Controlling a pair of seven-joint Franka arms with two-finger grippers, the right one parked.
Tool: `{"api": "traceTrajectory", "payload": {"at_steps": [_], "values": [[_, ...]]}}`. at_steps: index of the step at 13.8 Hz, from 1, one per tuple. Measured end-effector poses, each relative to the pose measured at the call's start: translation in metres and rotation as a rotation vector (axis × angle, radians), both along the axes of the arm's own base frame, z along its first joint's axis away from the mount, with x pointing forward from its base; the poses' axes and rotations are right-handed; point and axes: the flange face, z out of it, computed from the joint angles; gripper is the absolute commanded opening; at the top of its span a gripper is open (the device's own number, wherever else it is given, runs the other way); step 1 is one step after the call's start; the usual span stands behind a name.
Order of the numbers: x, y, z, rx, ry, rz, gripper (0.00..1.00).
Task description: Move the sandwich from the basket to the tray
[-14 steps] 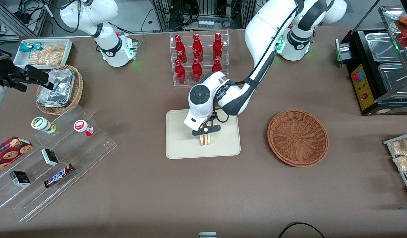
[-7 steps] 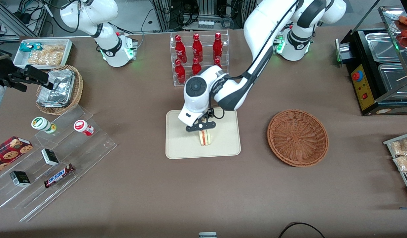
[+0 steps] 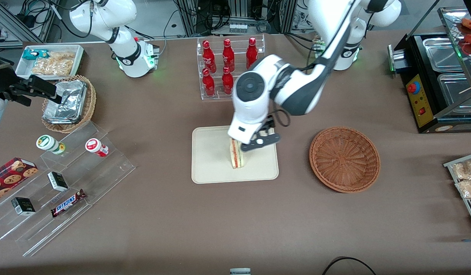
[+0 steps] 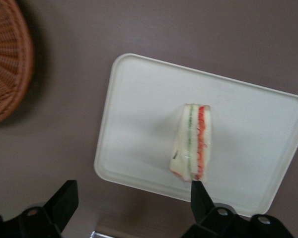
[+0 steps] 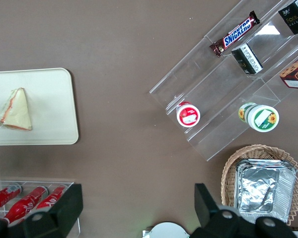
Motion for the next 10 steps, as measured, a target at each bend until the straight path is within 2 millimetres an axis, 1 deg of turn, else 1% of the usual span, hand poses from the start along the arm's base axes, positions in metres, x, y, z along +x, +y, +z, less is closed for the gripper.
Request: {"api": "traceTrajectory", "payload": {"at_steps": [2,5,8,10], "values": [[0.015,0.034,0.01,0.022,0.024,0.052,1.0],[0.037,0.086,0.01,0.028,0.048,0.056,1.0],[0.048,0.153,0.016,0.026,0.085,0.022,1.0],[0.051,0.2,0.026,0.021,0.117,-0.015,1.0]]}}
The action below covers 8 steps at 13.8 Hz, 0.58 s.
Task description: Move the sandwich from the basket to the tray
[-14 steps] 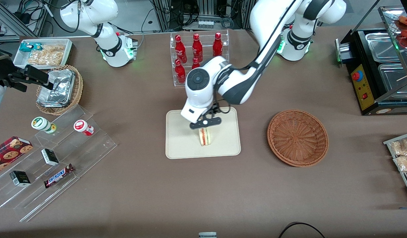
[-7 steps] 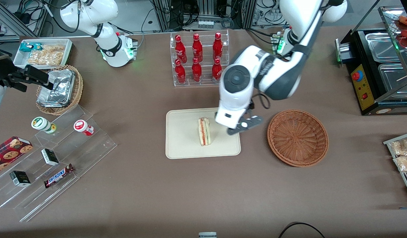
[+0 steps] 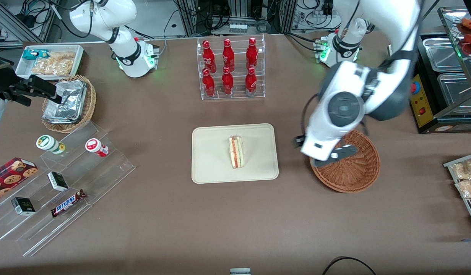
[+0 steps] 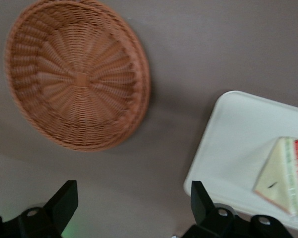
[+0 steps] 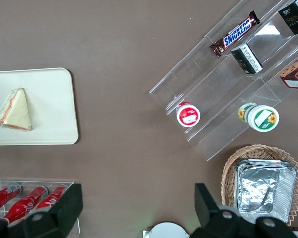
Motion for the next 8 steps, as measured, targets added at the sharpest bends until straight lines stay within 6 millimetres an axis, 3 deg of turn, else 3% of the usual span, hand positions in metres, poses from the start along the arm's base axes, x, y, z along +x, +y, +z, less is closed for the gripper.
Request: {"api": "traceTrajectory", "payload": {"at_steps": [4,8], "values": [[0.003,0.081,0.032,-0.036,0.042,-0.062,1.0],[-0.009,0.142,0.078,-0.085,0.053,-0.138,1.0]]}}
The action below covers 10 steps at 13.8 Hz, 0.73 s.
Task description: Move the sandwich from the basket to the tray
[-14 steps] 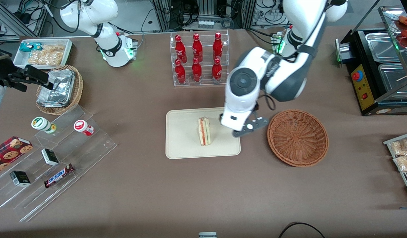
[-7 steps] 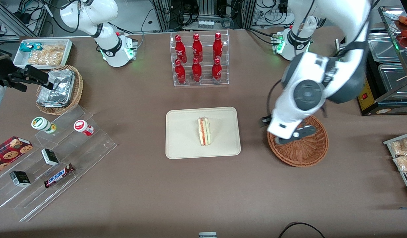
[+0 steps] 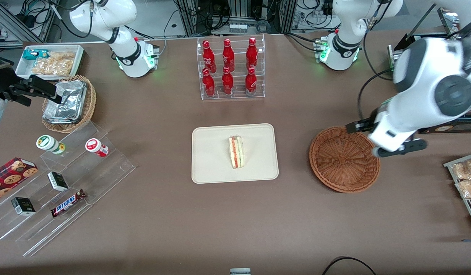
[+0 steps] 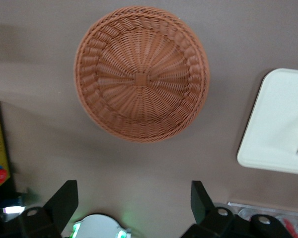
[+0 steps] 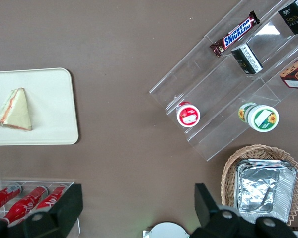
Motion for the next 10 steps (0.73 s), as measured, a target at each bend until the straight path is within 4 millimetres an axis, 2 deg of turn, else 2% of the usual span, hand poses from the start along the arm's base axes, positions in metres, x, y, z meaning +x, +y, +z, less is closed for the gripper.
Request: {"api": "traceTrajectory", "payload": {"at_steps": [3,7,10], "values": [[-0.016,0.024,0.033,-0.018,-0.005,-0.053,1.0],[-0.028,0.037,0.069,-0.022,-0.065,-0.051,1.0],[-0.035,0.053,0.086,-0.024,-0.068,-0.049,1.0]]}}
